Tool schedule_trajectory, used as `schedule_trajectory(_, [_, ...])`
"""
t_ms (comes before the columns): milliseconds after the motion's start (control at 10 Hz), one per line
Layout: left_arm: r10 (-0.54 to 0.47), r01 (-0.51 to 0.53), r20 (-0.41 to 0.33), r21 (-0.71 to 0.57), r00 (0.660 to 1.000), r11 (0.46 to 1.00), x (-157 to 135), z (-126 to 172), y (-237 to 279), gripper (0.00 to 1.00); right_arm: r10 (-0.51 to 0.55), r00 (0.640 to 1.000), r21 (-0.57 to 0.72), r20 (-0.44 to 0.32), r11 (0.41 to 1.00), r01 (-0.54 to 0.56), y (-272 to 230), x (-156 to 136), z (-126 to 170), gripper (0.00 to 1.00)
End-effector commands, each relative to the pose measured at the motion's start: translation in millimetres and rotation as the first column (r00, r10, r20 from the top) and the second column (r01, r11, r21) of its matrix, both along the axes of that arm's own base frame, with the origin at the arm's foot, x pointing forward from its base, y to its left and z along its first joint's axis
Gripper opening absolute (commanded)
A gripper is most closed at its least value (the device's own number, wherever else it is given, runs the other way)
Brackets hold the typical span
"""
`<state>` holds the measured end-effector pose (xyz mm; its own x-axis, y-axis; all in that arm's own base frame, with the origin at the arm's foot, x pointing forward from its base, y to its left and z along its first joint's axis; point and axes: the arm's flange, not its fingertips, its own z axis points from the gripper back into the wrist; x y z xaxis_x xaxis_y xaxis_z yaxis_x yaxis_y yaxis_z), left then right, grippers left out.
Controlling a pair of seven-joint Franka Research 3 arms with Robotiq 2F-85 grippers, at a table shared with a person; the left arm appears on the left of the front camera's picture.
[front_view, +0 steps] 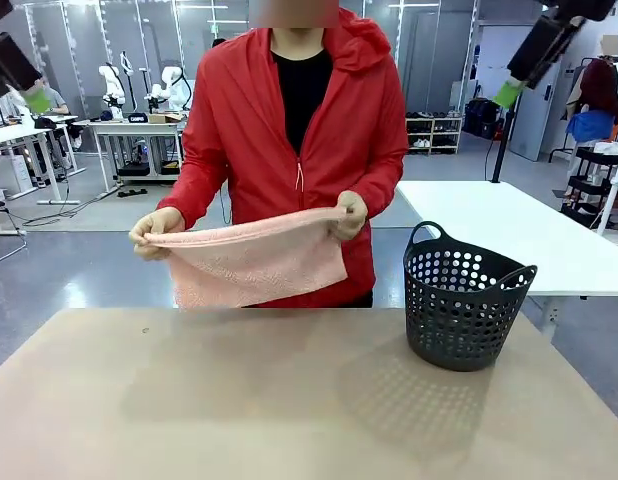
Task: Fold the towel.
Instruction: Release the end of the 100 cm Hotel Towel you were holding, then pick up the 100 cm Hotel Towel and place it on the left side of the table.
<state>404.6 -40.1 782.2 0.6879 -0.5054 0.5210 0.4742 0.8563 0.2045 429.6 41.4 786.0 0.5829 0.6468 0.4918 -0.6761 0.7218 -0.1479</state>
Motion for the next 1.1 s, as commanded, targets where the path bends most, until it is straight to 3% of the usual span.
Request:
schedule_trajectory(0, [0.027, -0.026, 0.023, -0.030, 0.999, 0.999, -6.4, -17.9, -12.0, 1.00, -0.078, 0.997, 0.064, 0.018, 0.995, 0.077, 4.2, -7.5, -17.5, 1.00])
schedule_trajectory(100, [0.000, 0.000, 0.000, 0.000, 1.000, 1.000, 0.0, 0.0, 0.0, 1.00, -0.083, 0.996, 0.054, 0.008, 0.995, 0.083, 5.2, -1.2, -19.9, 1.00])
schedule_trajectory(200, [0.000, 0.000, 0.000, 0.000, 1.000, 1.000, 0.0, 0.0, 0.0, 1.00, -0.041, 0.999, 0.022, -0.001, 0.999, 0.041, -4.5, -2.4, -5.8, 1.00])
schedule_trajectory(1000, [0.000, 0.000, 0.000, 0.000, 1.000, 1.000, 0.0, 0.0, 0.0, 1.00, -0.041, 0.999, 0.022, -0.001, 0.999, 0.041, -4.5, -2.4, -5.8, 1.00])
